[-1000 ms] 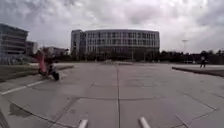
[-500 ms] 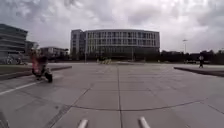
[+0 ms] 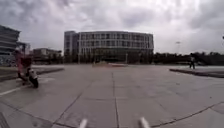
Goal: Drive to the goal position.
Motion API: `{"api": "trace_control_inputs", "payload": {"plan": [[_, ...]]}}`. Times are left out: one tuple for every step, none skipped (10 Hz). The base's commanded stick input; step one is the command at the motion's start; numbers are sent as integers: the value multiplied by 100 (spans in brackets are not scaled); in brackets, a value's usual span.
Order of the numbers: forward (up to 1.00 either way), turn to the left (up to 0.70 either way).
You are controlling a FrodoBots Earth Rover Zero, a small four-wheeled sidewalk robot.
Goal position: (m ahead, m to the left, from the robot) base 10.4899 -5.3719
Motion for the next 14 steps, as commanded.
{"api": "trace_control_inputs", "payload": {"plan": [[70,0],[70,0],[70,0],[70,0],[70,0],[70,0],[70,0],[70,0],[70,0],[70,0],[70,0],[70,0],[70,0],[70,0]]}}
